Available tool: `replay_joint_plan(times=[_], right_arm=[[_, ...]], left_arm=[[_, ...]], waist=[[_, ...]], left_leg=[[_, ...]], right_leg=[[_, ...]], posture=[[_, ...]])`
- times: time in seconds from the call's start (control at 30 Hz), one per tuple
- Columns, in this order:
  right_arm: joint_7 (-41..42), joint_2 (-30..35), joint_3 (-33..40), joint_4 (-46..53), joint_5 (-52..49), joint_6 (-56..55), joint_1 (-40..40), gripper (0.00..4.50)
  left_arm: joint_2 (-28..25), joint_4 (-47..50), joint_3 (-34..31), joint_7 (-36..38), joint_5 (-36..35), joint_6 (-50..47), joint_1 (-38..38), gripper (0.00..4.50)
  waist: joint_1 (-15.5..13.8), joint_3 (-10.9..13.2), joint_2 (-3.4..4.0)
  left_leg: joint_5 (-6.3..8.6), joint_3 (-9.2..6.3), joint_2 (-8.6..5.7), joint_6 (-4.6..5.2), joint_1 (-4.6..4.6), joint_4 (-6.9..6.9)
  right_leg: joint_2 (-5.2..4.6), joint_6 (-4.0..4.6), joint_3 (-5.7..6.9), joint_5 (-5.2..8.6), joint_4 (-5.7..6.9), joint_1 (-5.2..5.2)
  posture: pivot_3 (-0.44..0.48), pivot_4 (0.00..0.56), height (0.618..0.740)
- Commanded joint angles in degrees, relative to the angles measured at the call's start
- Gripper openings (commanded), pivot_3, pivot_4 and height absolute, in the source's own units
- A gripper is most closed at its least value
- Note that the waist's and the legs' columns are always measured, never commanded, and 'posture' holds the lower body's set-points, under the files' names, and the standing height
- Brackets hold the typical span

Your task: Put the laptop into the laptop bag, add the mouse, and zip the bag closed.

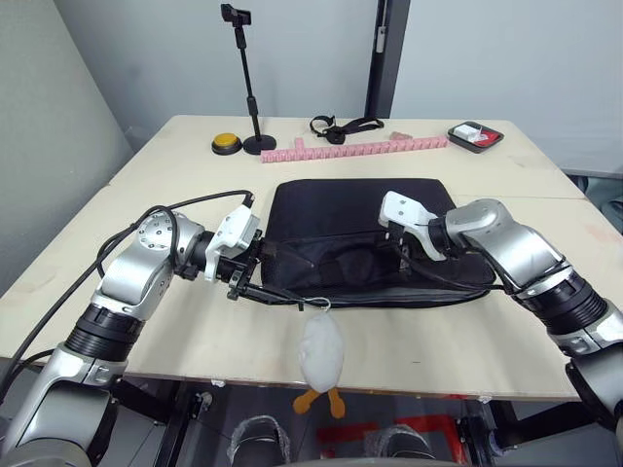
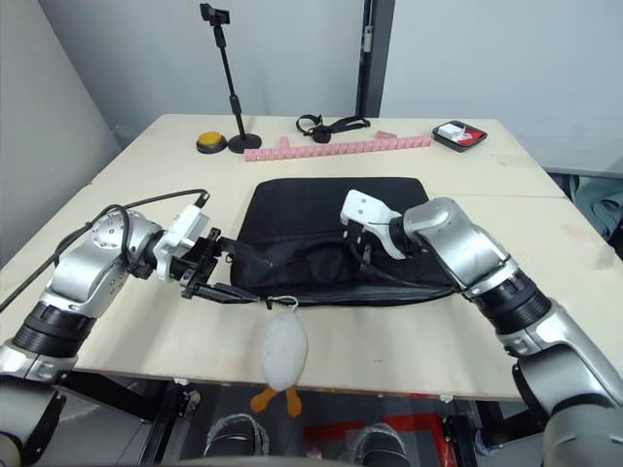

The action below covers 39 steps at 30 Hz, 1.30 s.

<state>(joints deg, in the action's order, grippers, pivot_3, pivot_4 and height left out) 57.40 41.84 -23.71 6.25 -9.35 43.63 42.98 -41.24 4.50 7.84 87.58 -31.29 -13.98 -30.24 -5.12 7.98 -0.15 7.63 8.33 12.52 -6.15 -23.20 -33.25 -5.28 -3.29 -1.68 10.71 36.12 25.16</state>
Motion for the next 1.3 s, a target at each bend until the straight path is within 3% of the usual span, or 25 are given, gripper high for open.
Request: replay_joint_plan(times=[0.03,0.43,0.63,0.83,0.93,1.13,1.27,1.3], right_arm=[[2.19,0.99,-0.21,3.23,-0.13,1.24,-0.46,0.31],[0.42,-0.32,7.09,3.1,-3.27,5.67,1.7,4.35],[2.45,0.14,13.54,5.65,-8.99,5.66,2.5,4.35],[8.67,3.05,20.12,9.08,-18.34,6.12,-2.35,4.35],[10.97,4.28,20.99,10.31,-22.18,7.09,-5.02,3.48],[11.44,4.59,14.66,9.46,-18.67,2.62,-9.57,1.42],[8.94,0.34,10.77,3.76,-15.4,0.44,-7.63,0.05],[8.61,-0.59,10.22,2.32,-14.85,0.17,-7.06,0.02]], left_arm=[[-0.66,2.35,-1.37,-0.42,-0.32,-0.4,0.25,2.77],[-0.31,2.45,-1.24,-0.66,-0.39,-1.15,-0.06,2.77],[-0.01,2.61,-1.01,-0.6,-0.45,-1.24,0.07,2.77],[0.11,2.49,-1.07,-0.65,-0.39,-1.09,0.22,2.77],[0.13,2.35,-1.14,-0.7,-0.34,-1.0,0.26,2.77],[-0.03,2.01,-1.26,-0.65,-0.26,-1.09,0.26,2.77],[-0.74,2.49,-1.77,-0.26,-0.89,-1.76,0.18,2.77],[-0.97,2.63,-1.94,-0.14,-1.09,-1.97,0.12,2.77]], waist=[[-0.03,0.0,0.0],[-0.11,0.0,0.0],[-0.2,0.0,0.0],[-0.47,0.0,0.0],[-0.5,0.0,0.0],[-0.12,0.0,0.0],[-0.03,-0.01,-0.01],[0.03,0.0,-0.01]], left_leg=[[0.0,-0.01,0.0,0.0,0.01,0.0],[0.0,-0.01,0.01,0.0,0.04,-0.07],[0.0,-0.01,0.01,0.0,0.01,-0.05],[0.0,-0.02,0.01,0.01,0.01,-0.05],[0.0,-0.01,0.01,0.02,0.01,-0.06],[0.0,-0.01,0.02,0.02,0.04,-0.08],[0.0,-0.01,0.02,0.02,0.04,-0.08],[0.0,-0.01,0.01,0.02,0.03,-0.09]], right_leg=[[0.0,0.0,0.01,0.0,0.02,0.0],[0.0,0.0,-0.01,0.0,0.08,-0.04],[0.01,0.0,0.0,0.0,0.04,-0.02],[0.0,0.0,0.01,0.0,0.03,-0.04],[0.0,0.0,0.01,0.0,0.03,-0.04],[0.0,0.0,-0.01,0.0,0.08,-0.04],[0.0,0.0,-0.01,0.0,0.07,-0.04],[0.0,0.0,-0.01,0.0,0.07,-0.03]], posture=[[0.0,0.15,0.739],[0.0,0.15,0.739],[0.0,0.15,0.739],[0.0,0.15,0.739],[0.0,0.15,0.739],[0.0,0.15,0.739],[0.0,0.15,0.739],[0.0,0.15,0.739]])
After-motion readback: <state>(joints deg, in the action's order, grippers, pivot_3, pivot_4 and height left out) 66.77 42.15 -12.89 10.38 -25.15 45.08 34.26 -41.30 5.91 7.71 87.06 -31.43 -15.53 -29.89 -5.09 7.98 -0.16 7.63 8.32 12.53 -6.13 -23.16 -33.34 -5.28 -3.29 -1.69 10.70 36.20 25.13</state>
